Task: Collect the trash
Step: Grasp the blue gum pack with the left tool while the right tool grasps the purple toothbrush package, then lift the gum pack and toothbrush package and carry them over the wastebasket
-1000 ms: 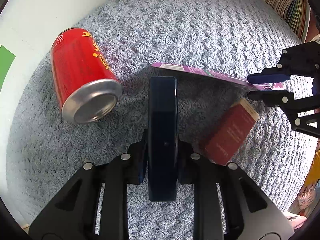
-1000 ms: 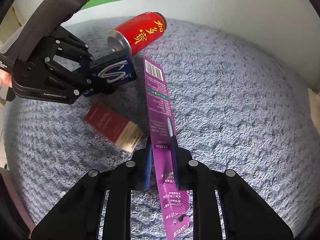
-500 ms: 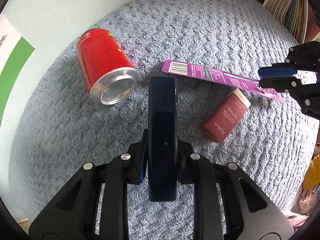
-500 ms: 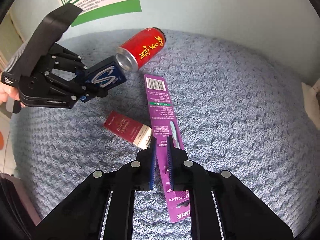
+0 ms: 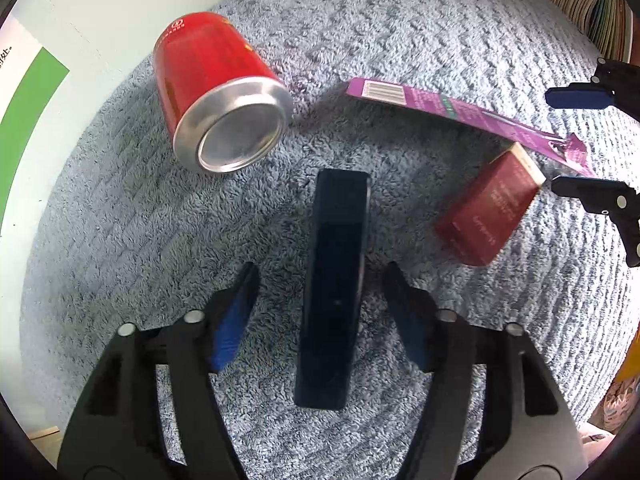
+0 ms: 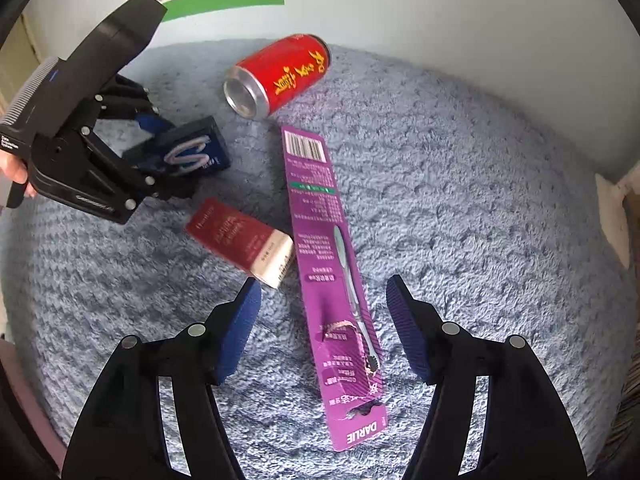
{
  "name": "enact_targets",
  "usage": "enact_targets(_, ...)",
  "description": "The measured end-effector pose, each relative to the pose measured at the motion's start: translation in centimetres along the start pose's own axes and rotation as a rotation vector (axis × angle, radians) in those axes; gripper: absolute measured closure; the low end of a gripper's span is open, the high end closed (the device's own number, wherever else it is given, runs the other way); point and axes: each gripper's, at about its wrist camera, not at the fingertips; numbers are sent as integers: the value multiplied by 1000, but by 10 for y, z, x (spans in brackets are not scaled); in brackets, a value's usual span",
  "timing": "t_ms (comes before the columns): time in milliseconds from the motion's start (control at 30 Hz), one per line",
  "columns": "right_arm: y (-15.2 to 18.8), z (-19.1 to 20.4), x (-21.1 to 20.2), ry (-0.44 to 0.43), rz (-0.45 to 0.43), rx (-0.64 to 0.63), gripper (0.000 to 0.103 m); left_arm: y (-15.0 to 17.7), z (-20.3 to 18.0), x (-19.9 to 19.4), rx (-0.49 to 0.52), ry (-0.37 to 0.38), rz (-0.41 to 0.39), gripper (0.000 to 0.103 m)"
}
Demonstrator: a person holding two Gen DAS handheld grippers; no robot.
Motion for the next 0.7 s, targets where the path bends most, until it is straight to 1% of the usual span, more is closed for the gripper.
enact_targets(67, 2, -3, 7, -6, 12, 7, 37, 3, 1, 5, 0, 2, 9, 37)
enact_targets(100, 2, -3, 10, 1, 15, 6, 37, 4, 0, 6, -6, 4, 2, 35)
enact_targets(167, 1, -5, 15, 7, 16, 6, 37, 4, 1, 8, -15, 20, 3, 34)
enact_targets(267, -4, -8, 21, 0, 2, 20, 41, -2, 7, 13, -35, 53, 14, 35)
enact_targets(300, -5, -11, 24, -3, 9, 23, 50, -4, 10, 14, -38, 62, 16, 38)
enact_targets(333, -5, -13, 27, -10, 17, 26, 67, -5, 10, 14, -38, 70, 17, 41)
enact_targets(367, -7, -16, 31, -18, 25, 29, 76, -7, 16, 17, -36, 72, 18, 42)
enact_targets(400, -10, -17, 32, -22, 23, 32, 77, -6, 16, 16, -33, 77, 19, 47)
enact_targets(433, -11, -18, 31, -25, 18, 32, 80, -10, 13, 14, -32, 81, 20, 56)
enact_targets(467, -12, -18, 30, -22, 17, 28, 82, -9, 12, 13, -26, 83, 18, 62)
enact_targets(500, -14, -17, 31, -22, 18, 25, 84, -10, 12, 11, -20, 92, 18, 77)
enact_targets(533, -16, -17, 30, -24, 18, 24, 86, -17, 0, 8, -17, 96, 20, 83)
enact_targets(700, -12, -21, 13, -41, -3, 69, 89, -20, -7, 1, 2, 90, 0, 83)
Point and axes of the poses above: each gripper's, at about its wrist camera, not at the fingertips, and x roughly the way its jaws point, z to its left, y to its underside, and after that the axes turned 15 degrees about -x, right-handed
